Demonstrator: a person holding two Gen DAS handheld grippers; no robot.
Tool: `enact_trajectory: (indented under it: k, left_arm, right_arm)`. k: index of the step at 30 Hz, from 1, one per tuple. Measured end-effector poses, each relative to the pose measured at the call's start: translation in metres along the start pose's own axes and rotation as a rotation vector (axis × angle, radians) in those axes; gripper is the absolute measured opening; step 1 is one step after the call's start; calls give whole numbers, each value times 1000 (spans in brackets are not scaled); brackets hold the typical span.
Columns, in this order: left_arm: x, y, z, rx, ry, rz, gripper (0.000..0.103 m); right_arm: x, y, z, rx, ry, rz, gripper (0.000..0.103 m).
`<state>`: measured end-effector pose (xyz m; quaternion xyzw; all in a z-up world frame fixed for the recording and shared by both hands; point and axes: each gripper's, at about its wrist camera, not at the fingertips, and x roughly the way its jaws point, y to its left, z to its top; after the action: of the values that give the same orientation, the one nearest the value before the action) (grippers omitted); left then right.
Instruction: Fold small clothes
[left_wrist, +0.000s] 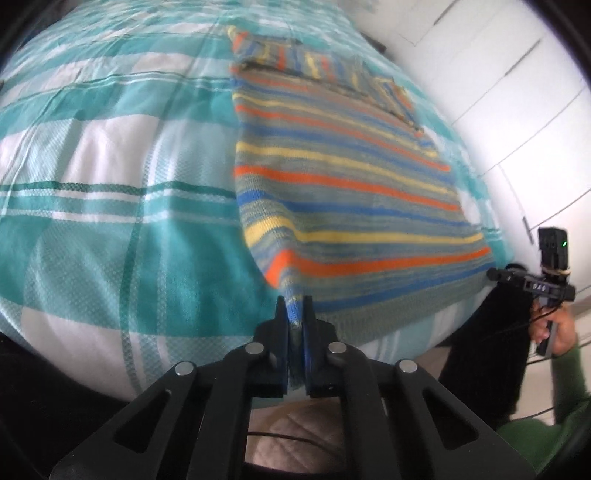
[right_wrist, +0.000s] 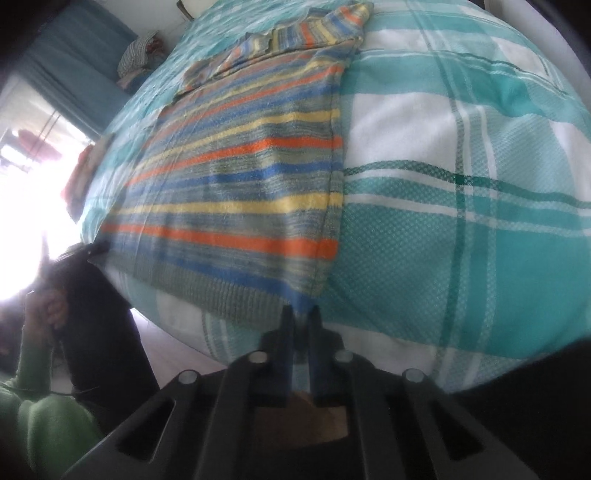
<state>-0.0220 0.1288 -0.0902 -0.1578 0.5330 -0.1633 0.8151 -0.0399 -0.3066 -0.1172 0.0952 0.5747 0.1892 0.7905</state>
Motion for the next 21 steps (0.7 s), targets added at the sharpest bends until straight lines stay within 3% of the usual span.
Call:
enact_trajectory:
  k: [2,5,8,12,16,21]
  left_arm:
    - [-17,4,17,-38,-54,-74,4]
    - [-31,2,56,-30,-142,-122,4]
    - [-29,1,104,4,-235,-130,4]
    - [-7,11,173,-45,-319,-132,4]
    - [28,22,239,-88,-341,-87,4]
    - [70,39,300,-130,-297,-31,4]
  right_arm:
    - [-17,1,9,32,-63,73,6]
    - [-41,1,39,35,-179,131,6]
    - [-49,-5,87,28,-283,116,6]
    - [-37,-28,164,76,-368,102,6]
    - [-12,-42,239,132,-402,68,6]
    - [15,-68,313,226,-407,75,6]
